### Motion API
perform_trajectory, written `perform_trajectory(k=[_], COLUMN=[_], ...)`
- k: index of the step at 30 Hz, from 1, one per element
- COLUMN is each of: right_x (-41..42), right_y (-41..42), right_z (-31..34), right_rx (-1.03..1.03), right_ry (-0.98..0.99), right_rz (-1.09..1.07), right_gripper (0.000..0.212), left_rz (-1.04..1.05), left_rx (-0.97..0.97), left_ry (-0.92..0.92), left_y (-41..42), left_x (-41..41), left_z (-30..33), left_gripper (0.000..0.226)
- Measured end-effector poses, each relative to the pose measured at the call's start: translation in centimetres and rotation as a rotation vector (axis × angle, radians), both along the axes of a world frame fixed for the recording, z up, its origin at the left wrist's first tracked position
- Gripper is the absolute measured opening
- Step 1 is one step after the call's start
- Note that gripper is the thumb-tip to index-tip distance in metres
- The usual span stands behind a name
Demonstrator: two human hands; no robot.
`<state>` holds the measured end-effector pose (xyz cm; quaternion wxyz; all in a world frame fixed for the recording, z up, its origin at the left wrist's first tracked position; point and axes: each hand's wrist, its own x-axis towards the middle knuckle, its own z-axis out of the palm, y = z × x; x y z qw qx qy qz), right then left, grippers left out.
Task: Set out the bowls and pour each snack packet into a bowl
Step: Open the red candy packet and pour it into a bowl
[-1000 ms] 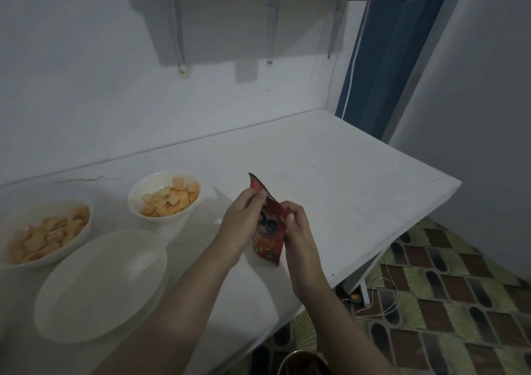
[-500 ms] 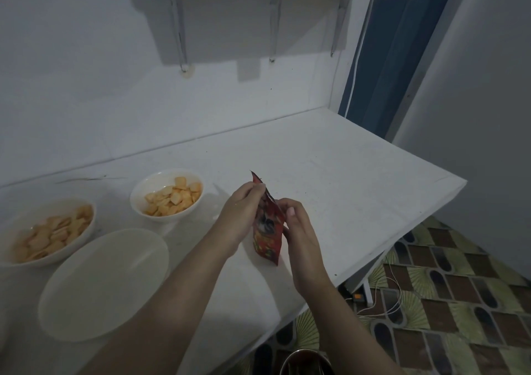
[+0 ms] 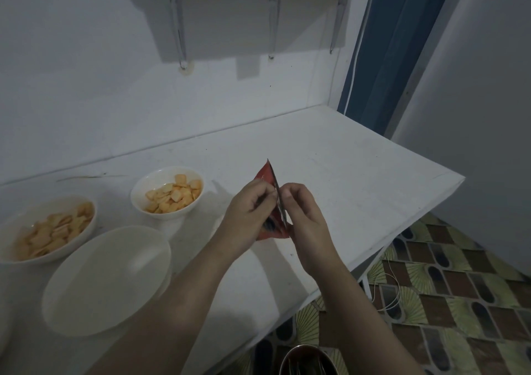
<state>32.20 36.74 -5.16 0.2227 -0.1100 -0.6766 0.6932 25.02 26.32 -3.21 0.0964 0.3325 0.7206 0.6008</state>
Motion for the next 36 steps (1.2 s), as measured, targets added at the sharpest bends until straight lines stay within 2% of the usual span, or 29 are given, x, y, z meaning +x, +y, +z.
perform_trajectory(k=[2, 5, 11, 15, 19, 23, 25, 30, 34, 36], right_x=[0.2, 0.5, 0.7, 0.3, 0.0, 0.2, 0.4, 0.8, 0.5, 0.3], right_y=[0.0, -0.1, 0.2, -0.3, -0.4, 0.8, 0.8, 0.8, 0.5, 0.9], right_z=[0.0, -0.2, 0.2, 0.0, 0.2, 0.9, 0.8, 0.6, 1.5, 1.8], right_rx=[0.026, 0.061, 0.315, 0.507, 0.558, 0.563, 0.504, 0.330, 0.487, 0.581], right_ry=[-0.005, -0.026, -0.081, -0.084, -0.104, -0.243, -0.231, -0.211, -0.249, -0.239], right_rz=[-0.014, -0.038, -0.093, -0.216, -0.222, 0.046, 0.082, -0.049, -0.056, -0.175], right_gripper=[0.016, 0.018, 0.019, 0.017, 0.019, 0.026, 0.026, 0.031, 0.031, 0.032], left_rz=[-0.034, -0.056, -0.021, 0.042, 0.069, 0.058, 0.046, 0.026, 0.013, 0.086], left_rx=[0.000, 0.013, 0.038, 0.087, 0.081, 0.033, 0.029, 0.082, 0.022, 0.035], left_ry=[0.027, -0.007, -0.076, -0.123, -0.216, -0.214, -0.200, -0.250, -0.163, -0.125], left_y=[-0.2, -0.6, -0.6, -0.2, -0.1, -0.4, -0.5, -0.6, -0.5, -0.6], left_x=[-0.1, 0.0, 0.5, 1.2, 1.1, 0.4, 0.3, 0.3, 0.3, 0.1], left_z=[-0.2, -0.6, -1.0, -1.1, -1.3, -1.2, -1.3, -1.1, -0.9, -0.9], left_gripper=[0.026, 0.020, 0.020, 0.022, 0.025, 0.018, 0.019, 0.018, 0.019, 0.020])
